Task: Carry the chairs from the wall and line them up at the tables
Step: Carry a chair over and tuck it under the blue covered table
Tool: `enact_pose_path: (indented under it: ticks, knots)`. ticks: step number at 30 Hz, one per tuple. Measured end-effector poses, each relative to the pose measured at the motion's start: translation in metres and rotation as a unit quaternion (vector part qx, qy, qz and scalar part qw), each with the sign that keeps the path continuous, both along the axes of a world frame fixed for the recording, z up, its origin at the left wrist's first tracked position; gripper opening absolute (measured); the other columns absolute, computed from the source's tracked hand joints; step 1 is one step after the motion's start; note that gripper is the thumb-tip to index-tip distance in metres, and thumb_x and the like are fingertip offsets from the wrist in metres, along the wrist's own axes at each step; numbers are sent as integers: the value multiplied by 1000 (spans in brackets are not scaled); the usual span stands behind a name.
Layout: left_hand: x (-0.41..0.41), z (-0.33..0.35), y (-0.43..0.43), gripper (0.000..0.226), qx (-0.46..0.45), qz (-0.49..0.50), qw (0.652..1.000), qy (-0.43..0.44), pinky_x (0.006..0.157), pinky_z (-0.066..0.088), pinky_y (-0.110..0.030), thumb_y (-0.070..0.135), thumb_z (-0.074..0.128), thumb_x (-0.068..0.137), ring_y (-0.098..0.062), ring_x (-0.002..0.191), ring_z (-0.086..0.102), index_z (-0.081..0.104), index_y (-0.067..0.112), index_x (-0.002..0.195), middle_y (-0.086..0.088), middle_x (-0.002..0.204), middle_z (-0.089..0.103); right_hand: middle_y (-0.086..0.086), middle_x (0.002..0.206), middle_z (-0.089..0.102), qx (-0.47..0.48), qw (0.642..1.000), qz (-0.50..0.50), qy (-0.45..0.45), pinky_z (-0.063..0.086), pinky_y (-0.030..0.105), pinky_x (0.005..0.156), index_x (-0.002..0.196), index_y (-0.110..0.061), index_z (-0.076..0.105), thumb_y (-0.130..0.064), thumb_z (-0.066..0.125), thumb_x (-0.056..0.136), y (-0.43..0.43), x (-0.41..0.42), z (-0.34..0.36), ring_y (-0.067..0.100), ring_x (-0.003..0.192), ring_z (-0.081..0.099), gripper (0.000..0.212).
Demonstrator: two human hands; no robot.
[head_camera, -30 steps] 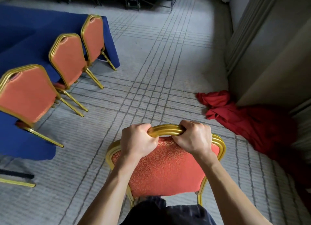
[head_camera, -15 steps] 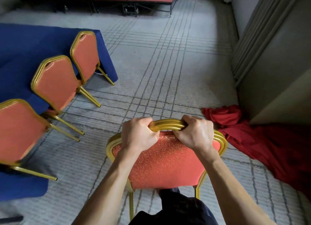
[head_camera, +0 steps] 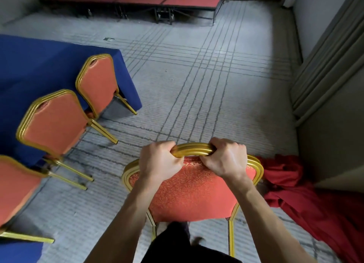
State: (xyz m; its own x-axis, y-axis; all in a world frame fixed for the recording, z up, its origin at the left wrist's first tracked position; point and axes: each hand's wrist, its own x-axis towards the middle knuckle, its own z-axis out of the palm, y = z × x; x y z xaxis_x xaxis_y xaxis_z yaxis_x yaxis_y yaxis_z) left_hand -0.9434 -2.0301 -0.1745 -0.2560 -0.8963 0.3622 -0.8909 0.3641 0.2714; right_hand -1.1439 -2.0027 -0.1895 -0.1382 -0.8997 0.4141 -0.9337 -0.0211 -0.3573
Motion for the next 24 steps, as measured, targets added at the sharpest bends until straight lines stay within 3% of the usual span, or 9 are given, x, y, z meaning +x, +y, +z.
enact_pose_path:
  ticks: [6,10,15,19,24]
  knots:
    - [-23,-17,-131,40,10,0,1000,6,50,29,-26,36,76,57,-30,49,55,40,18,56,0,50,53,0,58,62,19,1000,11,7,43,30,53,61,-27,39,-56,54,62,-133,-24,-11,32,59,63,32]
    - [-35,-24,-224,43,24,-3,1000,17,50,26,-25,36,76,54,-29,48,55,36,21,56,0,49,52,1,67,67,67,998,3,10,46,33,61,63,-25,43,-56,52,64,-222,-35,-12,33,69,65,32]
    - [-53,-10,-323,42,1,-25,999,33,49,26,-24,36,72,54,-26,45,53,33,24,57,2,47,49,-1,62,65,39,999,-9,25,45,32,57,61,-26,42,-54,60,63,-319,-53,1,31,63,65,33]
    - [-72,0,-400,40,2,-32,998,46,52,24,-24,37,69,57,-21,45,48,30,25,57,10,48,33,-2,60,64,25,999,-22,35,41,28,55,60,-24,47,-53,61,62,-395,-72,12,27,61,64,32]
    - [-99,-6,-504,40,2,-23,999,44,51,19,-26,39,65,60,-17,45,40,28,24,55,10,48,33,-3,59,62,22,999,-19,33,39,29,55,60,-22,53,-53,59,61,-500,-101,4,26,59,63,31]
